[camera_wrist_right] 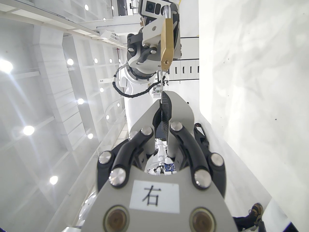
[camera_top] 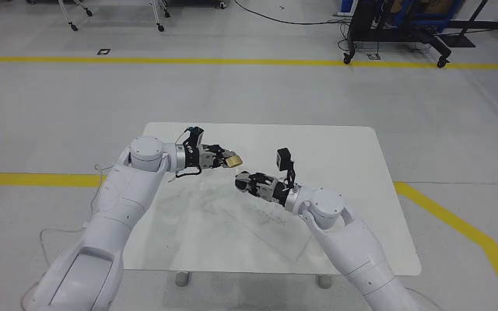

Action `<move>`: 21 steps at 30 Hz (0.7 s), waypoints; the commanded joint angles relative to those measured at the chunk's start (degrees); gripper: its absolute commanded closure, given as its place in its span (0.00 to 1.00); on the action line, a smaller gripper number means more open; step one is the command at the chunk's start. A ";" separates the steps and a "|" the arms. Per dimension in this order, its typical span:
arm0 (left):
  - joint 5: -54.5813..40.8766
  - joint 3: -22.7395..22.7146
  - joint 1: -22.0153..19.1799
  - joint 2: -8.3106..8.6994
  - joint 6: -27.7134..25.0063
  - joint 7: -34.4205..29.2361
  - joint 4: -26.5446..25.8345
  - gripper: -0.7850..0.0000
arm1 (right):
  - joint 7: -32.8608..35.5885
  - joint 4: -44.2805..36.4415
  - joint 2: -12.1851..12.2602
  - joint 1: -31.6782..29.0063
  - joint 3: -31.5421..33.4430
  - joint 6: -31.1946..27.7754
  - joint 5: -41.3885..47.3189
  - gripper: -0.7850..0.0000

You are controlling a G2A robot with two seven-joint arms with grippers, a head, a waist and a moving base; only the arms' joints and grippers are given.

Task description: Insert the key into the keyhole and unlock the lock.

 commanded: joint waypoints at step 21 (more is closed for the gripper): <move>-1.11 0.03 -0.18 -0.06 -0.16 0.00 0.64 1.00 | -0.54 2.05 -0.19 2.11 -0.93 0.91 1.39 1.00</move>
